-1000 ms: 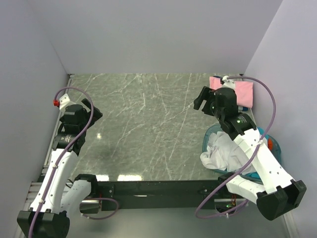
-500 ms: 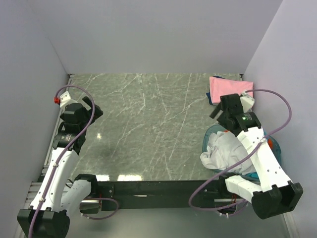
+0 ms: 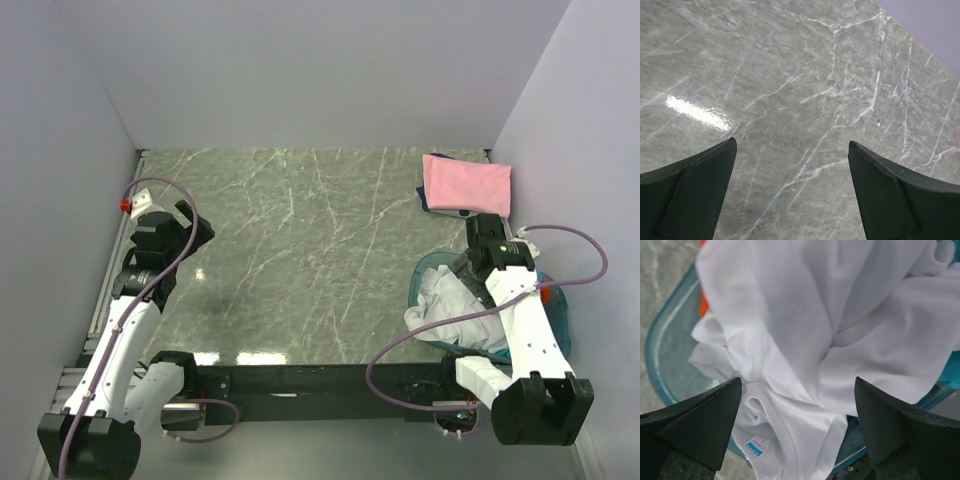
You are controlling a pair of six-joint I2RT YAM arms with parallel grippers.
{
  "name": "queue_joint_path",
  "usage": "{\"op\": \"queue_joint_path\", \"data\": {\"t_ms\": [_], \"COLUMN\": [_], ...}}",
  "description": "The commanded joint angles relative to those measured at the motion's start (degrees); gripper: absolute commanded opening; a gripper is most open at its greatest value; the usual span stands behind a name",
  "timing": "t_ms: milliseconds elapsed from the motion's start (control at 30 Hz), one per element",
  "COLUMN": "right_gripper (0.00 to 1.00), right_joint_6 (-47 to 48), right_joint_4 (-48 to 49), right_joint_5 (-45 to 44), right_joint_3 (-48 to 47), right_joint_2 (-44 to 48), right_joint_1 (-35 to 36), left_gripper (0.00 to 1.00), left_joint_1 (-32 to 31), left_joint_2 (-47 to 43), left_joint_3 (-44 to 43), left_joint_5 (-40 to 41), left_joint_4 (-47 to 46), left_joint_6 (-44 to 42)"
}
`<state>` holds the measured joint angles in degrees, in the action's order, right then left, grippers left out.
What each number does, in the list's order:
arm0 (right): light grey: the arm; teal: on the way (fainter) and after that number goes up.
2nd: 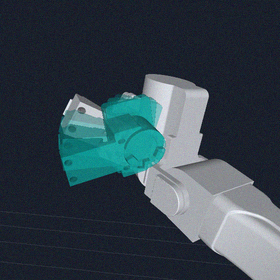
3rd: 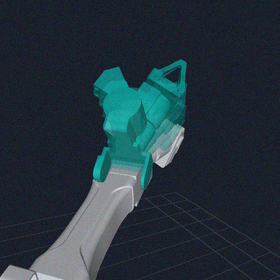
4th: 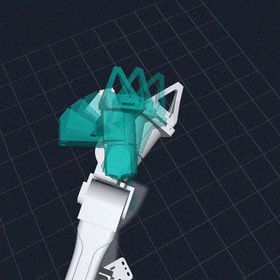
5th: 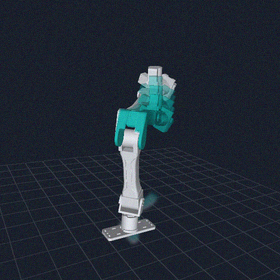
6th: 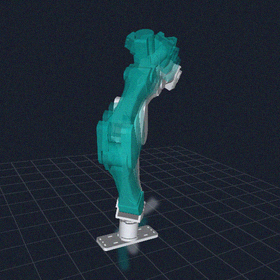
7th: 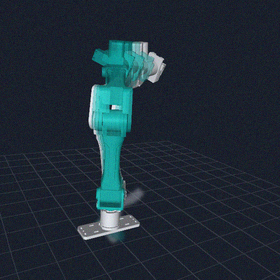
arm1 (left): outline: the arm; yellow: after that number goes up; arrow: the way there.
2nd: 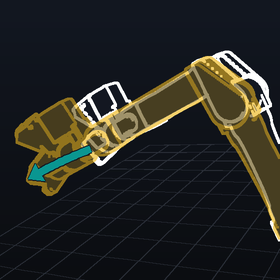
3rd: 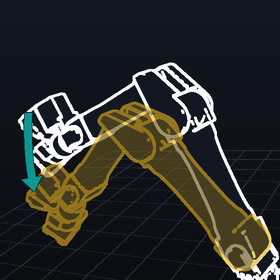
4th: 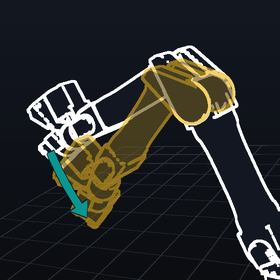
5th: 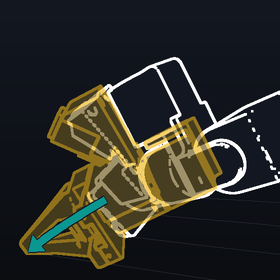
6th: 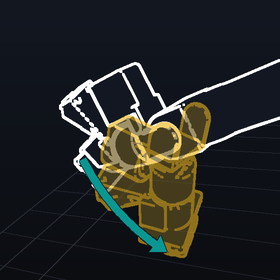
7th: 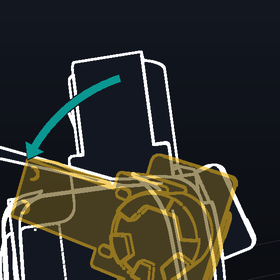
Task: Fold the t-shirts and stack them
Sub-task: Grab the tshirt from the pile
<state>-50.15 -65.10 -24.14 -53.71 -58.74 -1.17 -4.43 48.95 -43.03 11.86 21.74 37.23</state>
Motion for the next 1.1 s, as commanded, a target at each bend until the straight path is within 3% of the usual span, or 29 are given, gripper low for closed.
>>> {"op": "queue_joint_path", "data": {"t_ms": [0,300,400,500,533,633,867,1067], "right_gripper": [1.0,0.99,0.88,0.52,0.31,0.0,0.0,0.0], "right_joint_6": [-1.62,-1.18,-0.39,-0.12,-0.04,0.23,2.42,3.92], "right_joint_4": [-0.56,3.05,4.45,4.89,5.07,4.63,-0.1,-1.35], "right_joint_5": [-0.73,-0.73,-0.21,-0.47,-0.64,-0.91,-0.65,-1.08], "right_joint_3": [1.5,6.34,6.43,6.08,5.73,5.03,-3.93,-19.04], "right_joint_2": [1.79,-0.67,-0.85,-0.15,0.2,0.64,1.35,2.14], "right_joint_1": [-1.99,-4.37,-4.8,-4.89,-4.9,-4.98,-4.98,-4.98], "left_gripper": [0.99,0.99,0.99,0.99,0.99,0.99,0.98,0.98], "left_joint_1": [0.03,0.03,0.03,0.03,0.03,0.03,0.03,0.03], "left_joint_2": [-1.4,-2.54,-2.28,-2.1,-2.1,-1.67,-0.52,0.18], "left_joint_3": [0.84,1.45,1.1,1.01,1.1,1.19,0.49,0.05], "left_joint_5": [-0.96,-0.17,-0.08,0.09,0.01,-0.25,-0.61,-0.87], "left_joint_4": [-1.61,-0.47,-0.21,-0.29,-0.29,-0.56,-1.43,-1.79], "left_joint_6": [0.47,1.17,1.35,1.61,1.79,2.05,2.41,3.28]}}
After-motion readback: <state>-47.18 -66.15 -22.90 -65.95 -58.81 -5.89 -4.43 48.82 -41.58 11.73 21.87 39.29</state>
